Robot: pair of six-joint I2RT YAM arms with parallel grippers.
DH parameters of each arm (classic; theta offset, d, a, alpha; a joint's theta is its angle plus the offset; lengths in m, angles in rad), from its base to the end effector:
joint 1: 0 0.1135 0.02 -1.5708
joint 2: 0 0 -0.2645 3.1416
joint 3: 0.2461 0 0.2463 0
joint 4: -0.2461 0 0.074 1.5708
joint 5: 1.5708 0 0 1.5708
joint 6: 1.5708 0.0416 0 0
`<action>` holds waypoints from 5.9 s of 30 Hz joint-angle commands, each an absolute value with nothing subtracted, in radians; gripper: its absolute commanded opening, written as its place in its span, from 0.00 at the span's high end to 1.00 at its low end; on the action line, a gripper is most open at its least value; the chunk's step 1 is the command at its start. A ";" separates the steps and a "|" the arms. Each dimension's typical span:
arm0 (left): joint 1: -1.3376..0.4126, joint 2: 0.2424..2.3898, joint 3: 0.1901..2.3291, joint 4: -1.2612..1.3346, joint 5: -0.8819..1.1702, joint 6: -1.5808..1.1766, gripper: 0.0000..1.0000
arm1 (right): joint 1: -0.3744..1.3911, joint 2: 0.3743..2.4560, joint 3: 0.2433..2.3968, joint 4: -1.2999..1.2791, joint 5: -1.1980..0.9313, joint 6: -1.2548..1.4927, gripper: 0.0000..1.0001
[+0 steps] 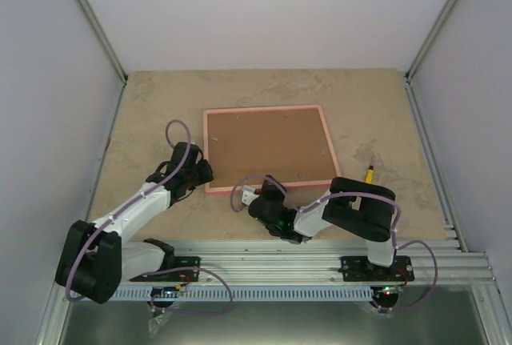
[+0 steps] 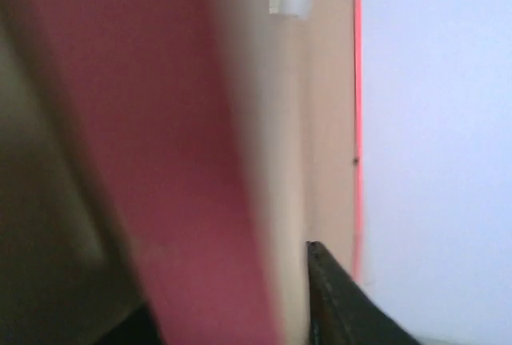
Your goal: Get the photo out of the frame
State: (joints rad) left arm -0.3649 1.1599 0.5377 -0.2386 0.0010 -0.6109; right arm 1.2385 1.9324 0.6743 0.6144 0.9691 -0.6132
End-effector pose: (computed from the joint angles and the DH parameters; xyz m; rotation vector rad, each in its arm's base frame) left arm 0.2044 -0.0781 0.1779 -0.3039 2.4619 -0.4322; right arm 0.1375 0.2934 0.0935 -1.2244 1.5501 -0.6632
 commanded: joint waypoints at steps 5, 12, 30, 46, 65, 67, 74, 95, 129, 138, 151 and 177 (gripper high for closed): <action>-0.371 1.067 0.546 -0.135 0.024 -0.674 0.83 | 1.243 1.826 0.664 0.657 0.985 -0.666 0.96; -0.371 0.910 0.569 -0.196 0.021 -0.710 0.41 | 1.251 1.639 0.663 0.480 0.958 -0.598 0.99; -0.371 0.403 0.596 -0.332 -0.153 -0.778 0.11 | 1.235 1.180 0.729 0.190 0.570 -0.242 1.00; -0.371 0.428 0.578 -0.318 -0.136 -0.778 0.10 | 1.083 0.978 0.678 0.337 0.118 0.133 0.99; -0.371 0.564 0.514 -0.213 -0.041 -0.799 0.09 | 0.804 0.967 0.325 0.732 0.012 0.837 1.00; -0.371 0.576 0.501 -0.197 -0.037 -0.803 0.09 | 0.794 0.984 0.268 0.795 0.071 0.917 0.99; -0.371 0.630 0.466 -0.149 -0.022 -0.807 0.09 | 0.784 1.087 0.123 0.955 0.258 1.197 1.00; -0.371 0.656 0.434 -0.128 -0.017 -0.811 0.09 | 0.986 1.025 0.139 0.313 0.526 1.851 0.99; -0.371 0.625 0.423 -0.236 -0.052 -0.824 0.07 | 1.275 1.124 0.351 -0.184 0.463 2.025 0.25; -0.371 0.758 0.419 -0.254 -0.050 -0.824 0.04 | 1.246 0.889 0.315 -0.289 0.496 1.577 0.18; -0.371 0.910 0.391 -0.216 -0.053 -0.811 0.05 | 0.577 0.681 0.468 -0.313 0.187 0.595 0.19; -0.402 1.132 0.374 -0.173 -0.003 -0.793 0.12 | 0.240 1.416 0.545 -0.009 -0.243 0.375 0.26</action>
State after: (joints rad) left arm -0.3870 1.1080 0.3656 -0.1806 -0.0303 -0.8036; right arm 0.2394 1.4010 0.5541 -0.0296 -0.2081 0.3870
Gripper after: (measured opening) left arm 0.890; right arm 0.743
